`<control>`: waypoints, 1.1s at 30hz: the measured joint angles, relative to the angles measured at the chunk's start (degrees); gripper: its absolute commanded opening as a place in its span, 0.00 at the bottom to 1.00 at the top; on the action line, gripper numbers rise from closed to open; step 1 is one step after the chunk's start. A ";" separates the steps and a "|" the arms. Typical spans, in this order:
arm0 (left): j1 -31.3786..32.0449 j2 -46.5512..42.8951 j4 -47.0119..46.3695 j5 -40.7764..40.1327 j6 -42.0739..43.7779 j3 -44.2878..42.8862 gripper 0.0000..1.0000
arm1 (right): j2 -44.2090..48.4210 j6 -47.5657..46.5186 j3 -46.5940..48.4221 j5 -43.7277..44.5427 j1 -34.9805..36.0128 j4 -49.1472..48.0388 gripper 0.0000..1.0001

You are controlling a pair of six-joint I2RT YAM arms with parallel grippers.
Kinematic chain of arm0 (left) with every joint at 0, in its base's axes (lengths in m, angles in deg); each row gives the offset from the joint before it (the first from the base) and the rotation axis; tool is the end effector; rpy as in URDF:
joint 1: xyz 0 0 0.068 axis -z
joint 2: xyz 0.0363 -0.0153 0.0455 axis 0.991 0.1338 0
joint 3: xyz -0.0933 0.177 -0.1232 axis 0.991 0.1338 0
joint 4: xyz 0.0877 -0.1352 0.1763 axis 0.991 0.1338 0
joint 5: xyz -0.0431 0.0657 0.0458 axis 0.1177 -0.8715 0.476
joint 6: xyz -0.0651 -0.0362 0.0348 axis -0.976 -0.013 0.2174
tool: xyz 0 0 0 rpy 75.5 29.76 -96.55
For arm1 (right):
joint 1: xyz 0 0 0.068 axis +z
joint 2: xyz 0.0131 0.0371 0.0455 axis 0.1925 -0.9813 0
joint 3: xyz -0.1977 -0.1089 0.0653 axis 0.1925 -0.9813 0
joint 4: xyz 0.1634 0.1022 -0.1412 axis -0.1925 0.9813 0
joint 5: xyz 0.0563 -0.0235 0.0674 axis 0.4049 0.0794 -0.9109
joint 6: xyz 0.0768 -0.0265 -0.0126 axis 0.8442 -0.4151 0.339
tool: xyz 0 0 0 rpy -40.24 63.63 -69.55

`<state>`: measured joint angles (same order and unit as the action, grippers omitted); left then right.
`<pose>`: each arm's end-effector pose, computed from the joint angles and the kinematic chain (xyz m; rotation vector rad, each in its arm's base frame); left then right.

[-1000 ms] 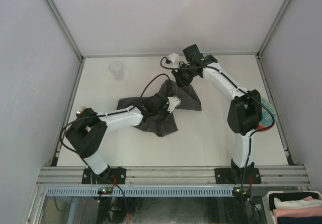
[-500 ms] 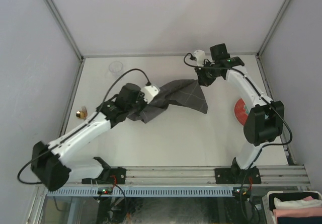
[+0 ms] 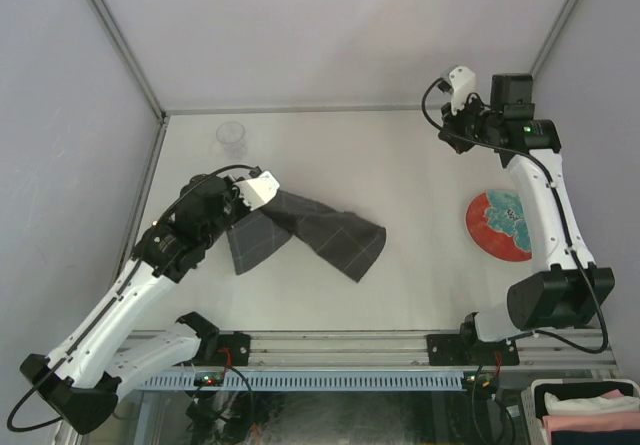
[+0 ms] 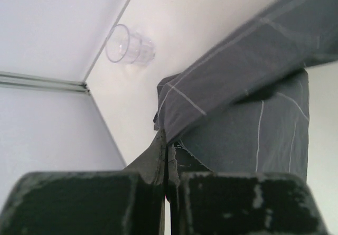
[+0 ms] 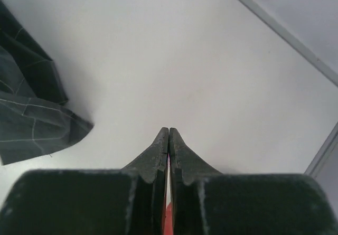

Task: Set the dinner table for one person
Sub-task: Flatten out the napkin at the center of the board.

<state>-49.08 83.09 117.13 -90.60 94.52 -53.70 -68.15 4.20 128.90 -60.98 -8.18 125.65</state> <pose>0.1899 -0.1024 0.2999 1.0124 1.7886 0.2846 0.3148 0.0477 0.3356 -0.8126 2.0520 0.2795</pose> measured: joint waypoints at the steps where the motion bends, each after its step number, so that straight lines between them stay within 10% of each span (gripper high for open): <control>1: -0.46 0.13 0.26 -0.20 0.83 -0.31 0.00 | 0.98 0.20 0.00 -0.15 -0.35 -0.22 0.00; 11: -2.51 2.05 -1.75 0.07 2.27 -1.77 0.00 | 10.21 -0.39 -12.13 -8.90 5.60 -2.12 0.65; 18: -2.62 9.05 -4.61 -0.09 0.31 0.50 0.00 | 16.15 -2.03 -28.33 -13.44 18.27 -7.10 0.70; 33: -2.67 7.56 -6.40 -0.13 -1.25 0.59 0.00 | -11.85 -2.56 -27.98 -10.62 29.81 -19.21 0.73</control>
<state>-51.74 90.65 110.73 -90.73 93.27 -53.11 -79.99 1.64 100.92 -71.60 21.63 106.44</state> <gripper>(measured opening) 0.010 0.723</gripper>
